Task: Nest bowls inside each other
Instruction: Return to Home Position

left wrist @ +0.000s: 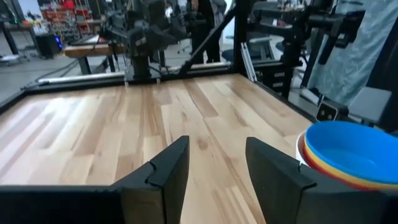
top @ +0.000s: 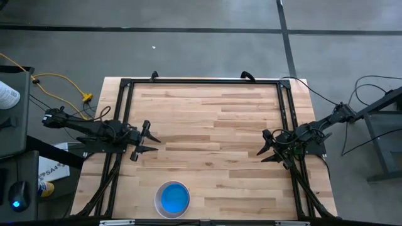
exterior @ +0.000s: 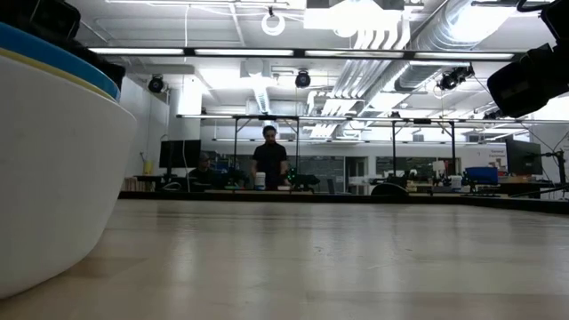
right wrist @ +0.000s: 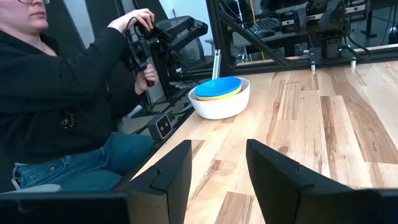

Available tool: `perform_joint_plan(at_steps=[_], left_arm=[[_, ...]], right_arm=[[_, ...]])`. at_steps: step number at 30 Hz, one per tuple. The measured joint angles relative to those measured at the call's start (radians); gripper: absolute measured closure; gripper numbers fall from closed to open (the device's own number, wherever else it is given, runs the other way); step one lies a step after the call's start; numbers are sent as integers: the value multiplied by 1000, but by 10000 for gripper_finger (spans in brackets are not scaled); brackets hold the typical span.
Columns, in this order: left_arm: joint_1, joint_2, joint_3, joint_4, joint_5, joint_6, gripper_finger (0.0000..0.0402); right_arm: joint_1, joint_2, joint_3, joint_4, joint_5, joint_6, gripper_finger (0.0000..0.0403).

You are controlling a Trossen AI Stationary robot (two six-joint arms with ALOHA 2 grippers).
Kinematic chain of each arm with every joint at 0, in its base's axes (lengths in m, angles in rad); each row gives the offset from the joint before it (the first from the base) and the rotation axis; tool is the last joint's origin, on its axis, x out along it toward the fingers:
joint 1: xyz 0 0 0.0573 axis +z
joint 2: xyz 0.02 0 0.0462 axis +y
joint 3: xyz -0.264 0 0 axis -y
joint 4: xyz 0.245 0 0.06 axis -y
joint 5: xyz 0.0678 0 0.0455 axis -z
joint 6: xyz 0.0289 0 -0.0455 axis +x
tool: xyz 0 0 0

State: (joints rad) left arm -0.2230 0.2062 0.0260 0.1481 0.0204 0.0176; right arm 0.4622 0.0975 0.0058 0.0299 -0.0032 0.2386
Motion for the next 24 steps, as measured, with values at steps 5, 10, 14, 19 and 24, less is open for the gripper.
perform_joint_plan(at_steps=[5, 10, 14, 19, 24], left_arm=[[0, 0, -1, -28, 0, -5, 242], [0, -10, -2, -70, -8, -33, 242], [0, -46, -3, -122, -83, -57, 242], [0, -75, 0, -141, -127, -50, 242], [0, -72, 0, -148, -100, -44, 242]], right_arm=[[0, 0, 0, 0, 0, 0, 256], [0, 0, 0, 0, 0, 0, 256], [0, 0, 0, 0, 0, 0, 256], [0, 0, 0, 0, 0, 0, 256], [0, 0, 0, 0, 0, 0, 256]])
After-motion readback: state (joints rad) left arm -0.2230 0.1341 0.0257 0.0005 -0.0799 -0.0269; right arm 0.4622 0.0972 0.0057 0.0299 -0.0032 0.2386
